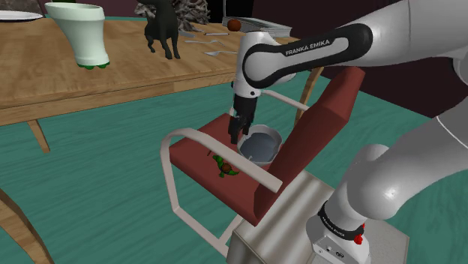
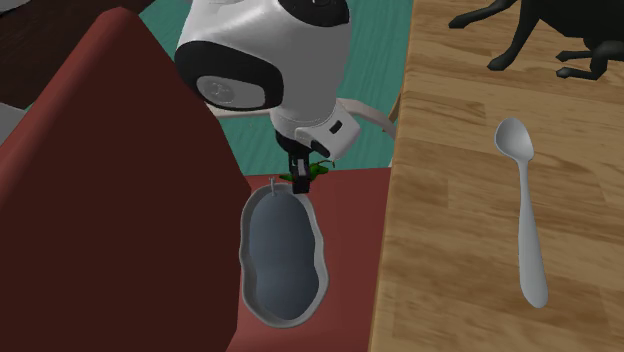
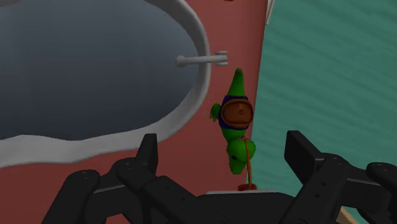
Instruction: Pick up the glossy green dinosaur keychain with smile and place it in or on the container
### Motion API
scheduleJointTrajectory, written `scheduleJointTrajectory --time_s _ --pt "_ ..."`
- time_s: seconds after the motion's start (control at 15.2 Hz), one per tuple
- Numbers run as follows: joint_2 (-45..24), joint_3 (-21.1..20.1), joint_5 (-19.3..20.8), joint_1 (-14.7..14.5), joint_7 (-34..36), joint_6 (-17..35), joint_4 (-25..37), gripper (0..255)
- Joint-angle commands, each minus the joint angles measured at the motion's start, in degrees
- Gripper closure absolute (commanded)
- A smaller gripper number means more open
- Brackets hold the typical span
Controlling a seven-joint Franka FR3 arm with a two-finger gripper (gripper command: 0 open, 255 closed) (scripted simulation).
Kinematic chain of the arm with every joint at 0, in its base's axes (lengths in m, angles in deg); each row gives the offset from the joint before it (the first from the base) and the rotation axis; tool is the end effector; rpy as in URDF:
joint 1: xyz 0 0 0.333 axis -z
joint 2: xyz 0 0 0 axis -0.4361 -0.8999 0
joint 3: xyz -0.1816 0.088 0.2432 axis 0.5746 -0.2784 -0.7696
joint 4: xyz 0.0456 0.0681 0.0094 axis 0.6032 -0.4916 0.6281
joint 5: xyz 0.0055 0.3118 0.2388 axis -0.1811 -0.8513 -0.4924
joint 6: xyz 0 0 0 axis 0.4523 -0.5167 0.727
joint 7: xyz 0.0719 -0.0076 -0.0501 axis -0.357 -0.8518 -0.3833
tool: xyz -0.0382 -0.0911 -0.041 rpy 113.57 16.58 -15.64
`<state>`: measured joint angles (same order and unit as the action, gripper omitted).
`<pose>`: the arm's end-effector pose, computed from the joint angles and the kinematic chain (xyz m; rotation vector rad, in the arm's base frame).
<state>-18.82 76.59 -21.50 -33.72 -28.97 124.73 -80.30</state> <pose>0.4084 0.0920 0.4312 -2.9600 -0.3832 0.1541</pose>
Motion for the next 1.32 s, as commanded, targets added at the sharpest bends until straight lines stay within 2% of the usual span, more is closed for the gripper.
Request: scheduleJointTrajectory --time_s 0.0,0.33,0.86,1.25 --pt "-3.86 -1.17 -0.42 -0.99 0.04 2.83 0.80 0" --pt "-13.69 -3.55 -0.53 -2.93 0.23 8.27 4.49 0" --pt "-16.55 -4.15 -1.22 -3.45 -0.05 14.46 1.22 0" --pt "-16.55 -4.15 -1.22 -3.45 -0.05 14.46 1.22 0"
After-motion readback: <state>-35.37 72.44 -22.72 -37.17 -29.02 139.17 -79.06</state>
